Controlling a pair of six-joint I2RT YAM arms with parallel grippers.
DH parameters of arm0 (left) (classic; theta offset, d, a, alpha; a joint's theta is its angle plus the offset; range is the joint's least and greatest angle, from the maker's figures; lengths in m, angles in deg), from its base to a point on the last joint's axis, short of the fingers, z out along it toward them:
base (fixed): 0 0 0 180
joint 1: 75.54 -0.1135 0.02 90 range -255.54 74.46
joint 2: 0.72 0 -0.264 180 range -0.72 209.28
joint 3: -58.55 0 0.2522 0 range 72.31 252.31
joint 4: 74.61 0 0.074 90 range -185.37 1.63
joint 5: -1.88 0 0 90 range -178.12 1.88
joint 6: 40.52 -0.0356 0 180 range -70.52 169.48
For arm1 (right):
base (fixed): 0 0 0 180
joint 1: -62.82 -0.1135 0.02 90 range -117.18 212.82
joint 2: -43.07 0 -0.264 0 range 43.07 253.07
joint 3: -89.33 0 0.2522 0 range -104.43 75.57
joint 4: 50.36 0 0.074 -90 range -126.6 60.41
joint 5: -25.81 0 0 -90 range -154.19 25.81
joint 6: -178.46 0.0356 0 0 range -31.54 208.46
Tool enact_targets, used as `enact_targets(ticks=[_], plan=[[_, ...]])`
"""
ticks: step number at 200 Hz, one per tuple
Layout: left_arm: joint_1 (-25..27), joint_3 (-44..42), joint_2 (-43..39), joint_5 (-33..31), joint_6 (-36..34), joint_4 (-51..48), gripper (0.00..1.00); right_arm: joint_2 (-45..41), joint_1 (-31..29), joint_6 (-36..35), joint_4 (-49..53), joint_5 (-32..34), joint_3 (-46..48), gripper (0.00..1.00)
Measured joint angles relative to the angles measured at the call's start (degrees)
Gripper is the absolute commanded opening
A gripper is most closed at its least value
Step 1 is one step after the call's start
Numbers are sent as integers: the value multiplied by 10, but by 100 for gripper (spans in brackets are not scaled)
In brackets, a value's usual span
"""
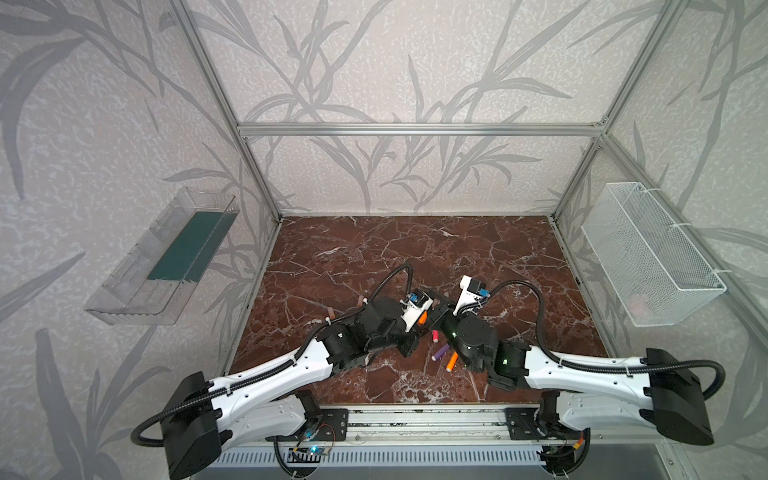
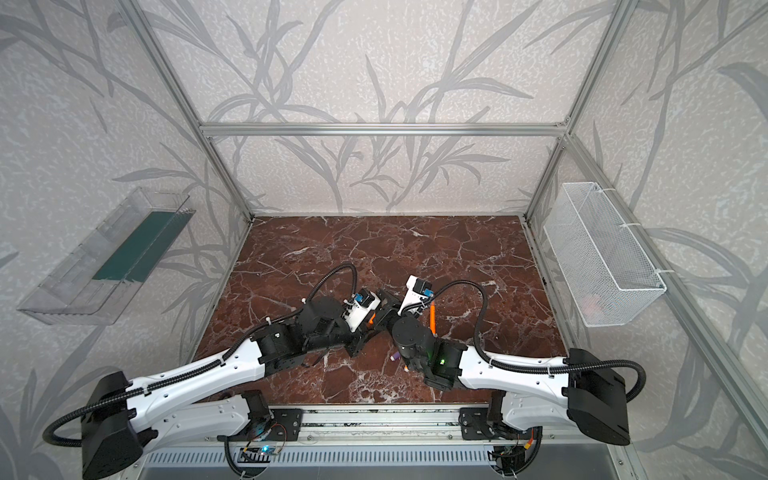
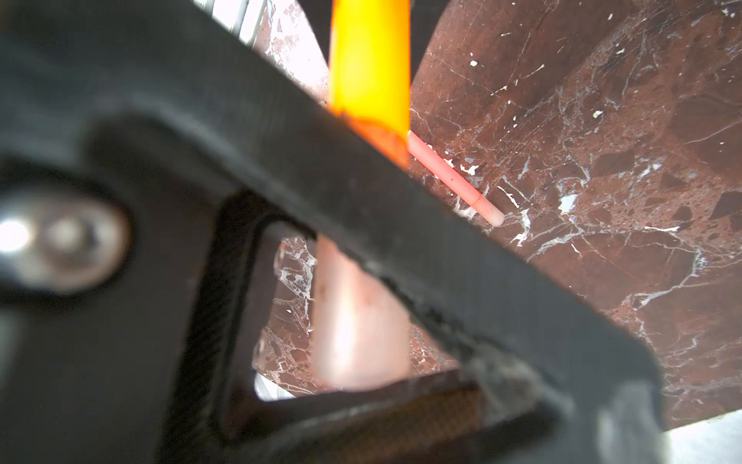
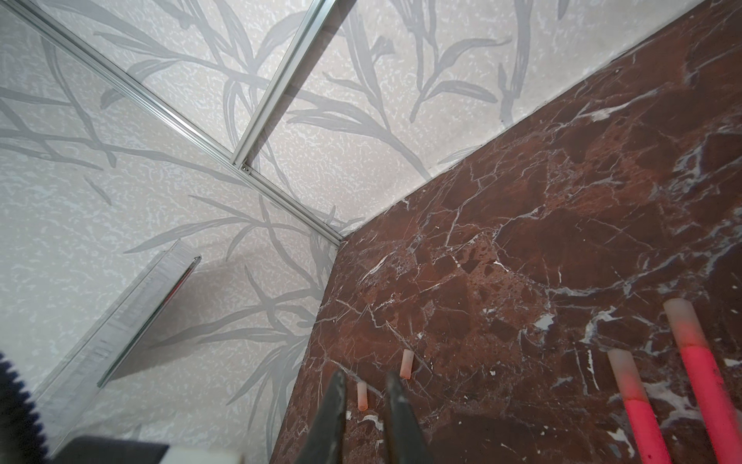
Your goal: Insert the pens into the pen caps
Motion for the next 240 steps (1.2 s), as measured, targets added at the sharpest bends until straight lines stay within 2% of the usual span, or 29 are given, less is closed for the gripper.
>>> enact_targets(ticks=[49,99,122,174,199,210,221,240], plan=[[8,-45,-7,76,23,59,0,-41,-22,-30,16,-6,27,0],[48,-103,-38,60,56,155,0,-87,-44,-59,57,-26,30,21],[52,-118,-45,34,76,214,0,-91,-63,-65,82,-66,37,27],[64,-124,-48,8,85,238,0,-96,-66,-78,85,-64,37,39],[66,-127,-47,4,87,250,0,-94,-66,-84,85,-58,33,39],[67,-128,-47,3,88,253,0,-91,-66,-86,84,-58,30,33],[67,-128,-47,3,90,254,0,-87,-66,-88,80,-56,27,31],[67,-130,-47,3,92,255,0,-76,-65,-91,71,-53,23,22]])
